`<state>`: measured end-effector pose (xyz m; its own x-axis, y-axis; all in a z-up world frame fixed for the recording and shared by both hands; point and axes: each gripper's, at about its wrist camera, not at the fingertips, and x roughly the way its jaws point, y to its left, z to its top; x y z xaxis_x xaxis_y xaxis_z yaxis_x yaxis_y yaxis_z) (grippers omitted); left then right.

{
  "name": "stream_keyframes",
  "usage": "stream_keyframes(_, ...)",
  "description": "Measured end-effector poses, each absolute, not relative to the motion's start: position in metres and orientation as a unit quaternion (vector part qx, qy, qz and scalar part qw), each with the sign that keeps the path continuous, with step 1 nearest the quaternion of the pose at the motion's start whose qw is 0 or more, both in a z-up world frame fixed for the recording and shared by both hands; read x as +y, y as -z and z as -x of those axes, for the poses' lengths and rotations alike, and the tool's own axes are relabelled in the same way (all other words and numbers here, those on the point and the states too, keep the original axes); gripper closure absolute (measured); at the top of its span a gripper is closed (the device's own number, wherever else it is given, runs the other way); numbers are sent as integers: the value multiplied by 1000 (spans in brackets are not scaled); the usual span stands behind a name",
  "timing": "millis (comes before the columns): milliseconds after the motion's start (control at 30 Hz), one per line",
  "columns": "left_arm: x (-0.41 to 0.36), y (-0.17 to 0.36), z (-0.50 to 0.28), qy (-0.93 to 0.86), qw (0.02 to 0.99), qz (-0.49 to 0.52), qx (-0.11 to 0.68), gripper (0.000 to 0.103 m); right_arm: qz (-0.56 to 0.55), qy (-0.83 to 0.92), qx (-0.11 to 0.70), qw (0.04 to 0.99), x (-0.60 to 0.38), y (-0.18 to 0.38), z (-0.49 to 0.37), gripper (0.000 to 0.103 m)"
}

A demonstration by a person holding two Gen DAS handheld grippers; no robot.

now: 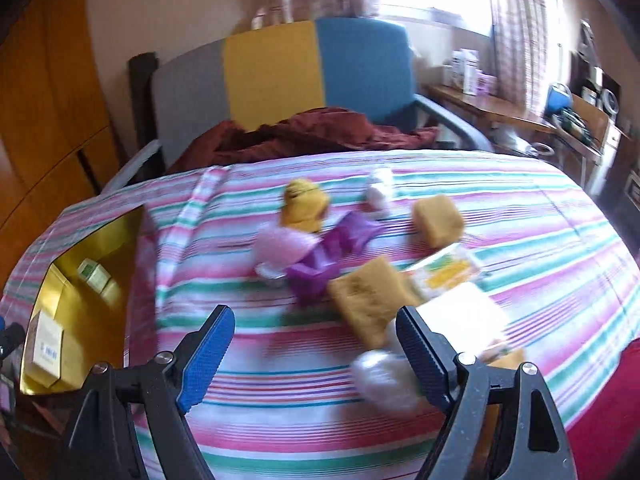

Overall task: Organize objects
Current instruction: 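Move both tools toward the pink hair roller and yellow plush toy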

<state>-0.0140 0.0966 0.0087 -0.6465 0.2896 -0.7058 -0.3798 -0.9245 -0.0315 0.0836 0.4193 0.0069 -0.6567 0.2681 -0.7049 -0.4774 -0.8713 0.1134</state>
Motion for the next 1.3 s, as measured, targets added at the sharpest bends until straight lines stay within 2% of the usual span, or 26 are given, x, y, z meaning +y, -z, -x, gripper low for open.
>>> stream_keyframes(233,146,-15,21,-890,241,376,86,0,341,-894,160,244,471,-30,-89,19)
stream_keyframes(400,182,-14,28,-875,279,380,110,0,345,-887,169,255,511,-25,-84,19)
stream_keyframes(600,226,-9,42,-858,304,397,122,1,338,-871,266,238,542,-7,-92,19)
stream_keyframes(733,255,-5,54,-849,313,405,129,8,335,-866,294,225,547,-4,-94,18)
stream_keyframes(900,298,2,73,-834,328,422,135,8,338,-868,298,210,544,-3,-92,18)
stream_keyframes(1033,333,16,93,-823,328,442,141,14,341,-871,293,199,542,-3,-90,18)
stream_keyframes(1300,391,52,107,-794,339,466,194,15,347,-873,291,181,540,-2,-87,18)
